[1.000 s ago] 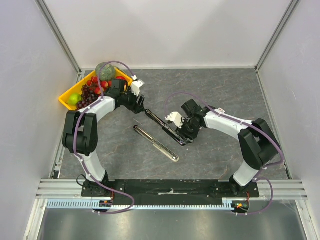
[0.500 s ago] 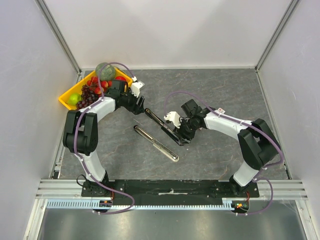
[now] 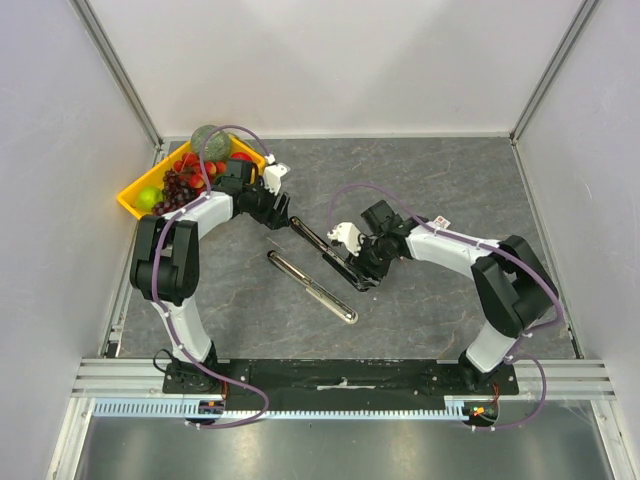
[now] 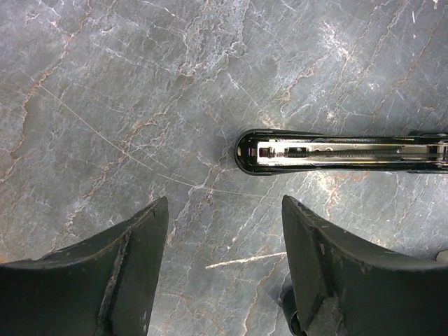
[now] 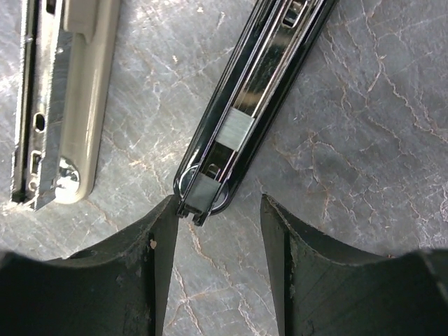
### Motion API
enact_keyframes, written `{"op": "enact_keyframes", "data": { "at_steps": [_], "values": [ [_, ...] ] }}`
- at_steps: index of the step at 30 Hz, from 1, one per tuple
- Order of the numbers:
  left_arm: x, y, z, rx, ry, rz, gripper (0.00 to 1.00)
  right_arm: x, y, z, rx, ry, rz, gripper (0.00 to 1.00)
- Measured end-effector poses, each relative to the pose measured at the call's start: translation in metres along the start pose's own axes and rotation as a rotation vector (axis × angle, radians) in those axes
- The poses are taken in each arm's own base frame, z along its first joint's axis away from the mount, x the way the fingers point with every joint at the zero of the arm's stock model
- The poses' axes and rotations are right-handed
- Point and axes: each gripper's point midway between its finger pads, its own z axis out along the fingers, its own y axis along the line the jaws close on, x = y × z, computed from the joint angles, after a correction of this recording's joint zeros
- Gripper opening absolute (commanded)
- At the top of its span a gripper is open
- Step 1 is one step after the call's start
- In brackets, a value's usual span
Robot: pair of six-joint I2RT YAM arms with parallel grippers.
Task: Load the staples into the stapler
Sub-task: Adjust the stapler at the center of the board.
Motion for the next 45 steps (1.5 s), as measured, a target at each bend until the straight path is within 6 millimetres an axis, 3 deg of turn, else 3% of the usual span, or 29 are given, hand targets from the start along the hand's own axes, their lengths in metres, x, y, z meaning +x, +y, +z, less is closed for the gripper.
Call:
{"op": "enact_keyframes", "data": {
  "at_steps": [5, 9, 18, 25, 30, 45],
  "values": [
    [0.001, -0.002, 0.0, 0.008, 0.001, -0.004, 0.72, 0.003, -0.003, 0.008, 0.02, 0.033, 0.004, 0.56],
    [0.001, -0.002, 0.0, 0.011, 0.001, -0.004, 0.72, 0.004, -0.006, 0.009, 0.041, 0.043, -0.003, 0.44],
    [0.003, -0.012, 0.0, 0.076, 0.001, 0.046, 0.72, 0.001, -0.02, 0.007, 0.084, 0.043, -0.057, 0.36],
    [0.012, -0.026, -0.004, 0.184, 0.028, 0.189, 0.73, 0.007, -0.046, -0.001, 0.119, 0.032, -0.098, 0.34],
    [0.003, -0.024, -0.001, 0.243, 0.018, 0.336, 0.74, 0.012, -0.06, -0.005, 0.127, 0.027, -0.12, 0.34],
    [0.008, -0.009, 0.016, 0.355, 0.047, 0.649, 0.72, 0.014, -0.065, -0.007, 0.112, 0.035, -0.172, 0.34]
  ]
}}
